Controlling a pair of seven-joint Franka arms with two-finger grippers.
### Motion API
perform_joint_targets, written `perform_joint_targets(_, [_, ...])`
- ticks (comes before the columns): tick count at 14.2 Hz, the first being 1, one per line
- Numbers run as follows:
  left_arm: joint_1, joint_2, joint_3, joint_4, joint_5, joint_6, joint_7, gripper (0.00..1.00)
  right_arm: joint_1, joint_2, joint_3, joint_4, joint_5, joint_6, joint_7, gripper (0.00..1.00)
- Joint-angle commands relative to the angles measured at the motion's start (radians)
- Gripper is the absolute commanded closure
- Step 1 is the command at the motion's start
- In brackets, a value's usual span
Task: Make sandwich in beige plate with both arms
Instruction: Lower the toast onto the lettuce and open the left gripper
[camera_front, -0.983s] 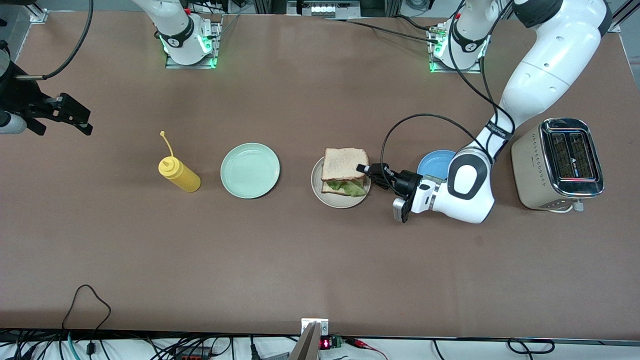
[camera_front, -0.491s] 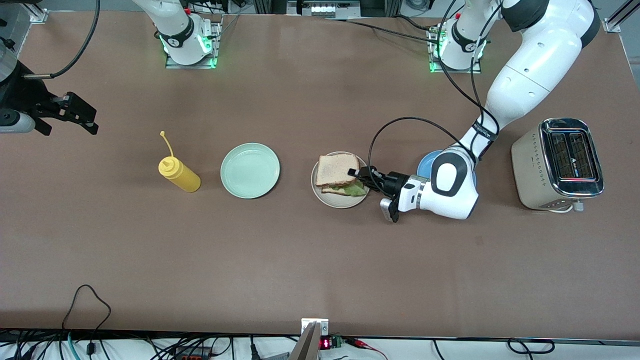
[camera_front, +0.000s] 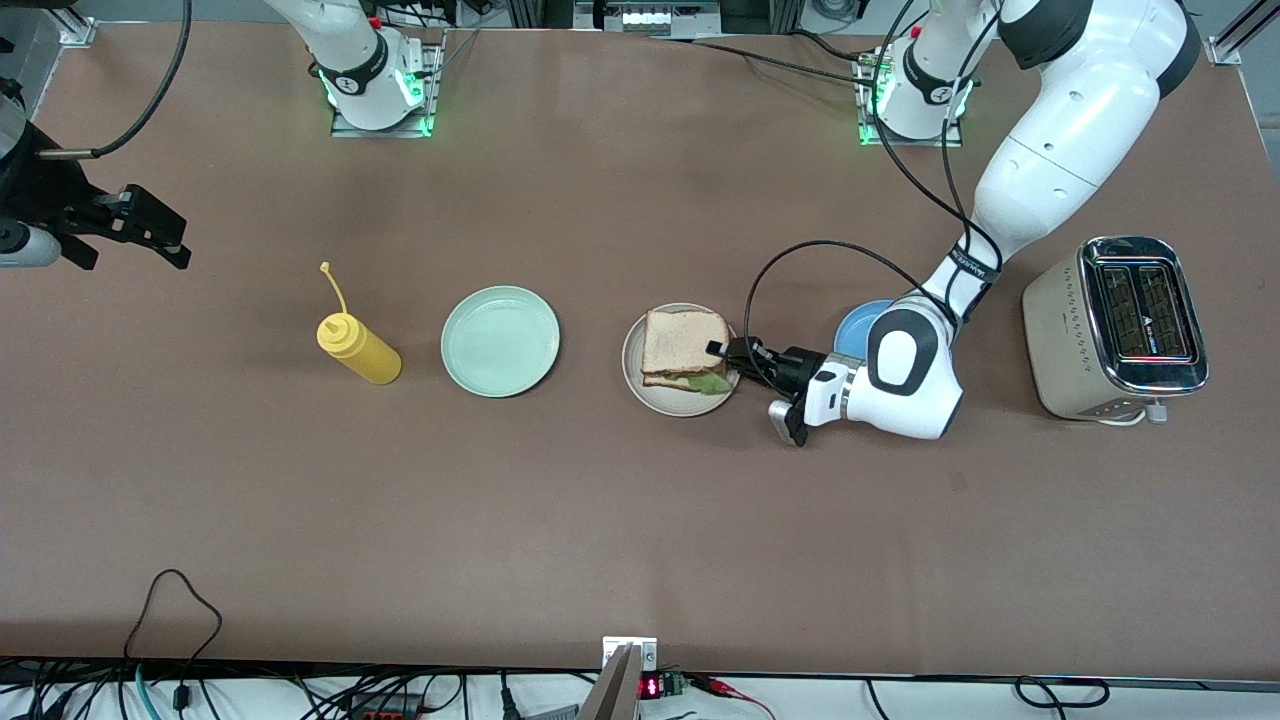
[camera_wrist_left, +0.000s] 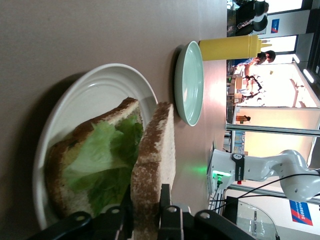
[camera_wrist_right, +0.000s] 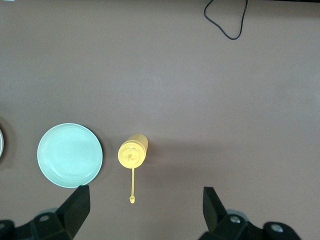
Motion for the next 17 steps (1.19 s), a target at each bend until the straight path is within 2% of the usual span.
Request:
perform_joint_targets(1, [-0.025, -0.029, 0.025, -0.004, 0.052, 0.017, 0.02, 0.0, 0.007, -0.002, -0.006, 0.002, 0.016, -0.024, 0.01, 0.0])
perform_joint_targets(6, [-0.016, -0.078, 0.025, 0.008, 0.22, 0.017, 0.004, 0.0, 0.007, -0.003, -0.008, 0.002, 0.036, -0.027, 0.007, 0.0])
perform_joint_targets(11, [-0.019, -0.168, 0.025, 0.007, 0.334, 0.005, -0.049, 0.0, 0.007, -0.003, -0.008, 0.002, 0.033, -0.028, -0.008, 0.0])
perform_joint_targets(14, [-0.019, -0.257, 0.025, 0.008, 0.434, -0.053, -0.144, 0.0, 0.011, -0.003, -0.008, 0.004, 0.028, -0.028, -0.005, 0.0])
perform_joint_targets(17, [-0.016, -0.322, 0.025, 0.013, 0.602, -0.071, -0.288, 0.0, 0.011, -0.005, -0.008, 0.004, 0.027, -0.034, -0.006, 0.0])
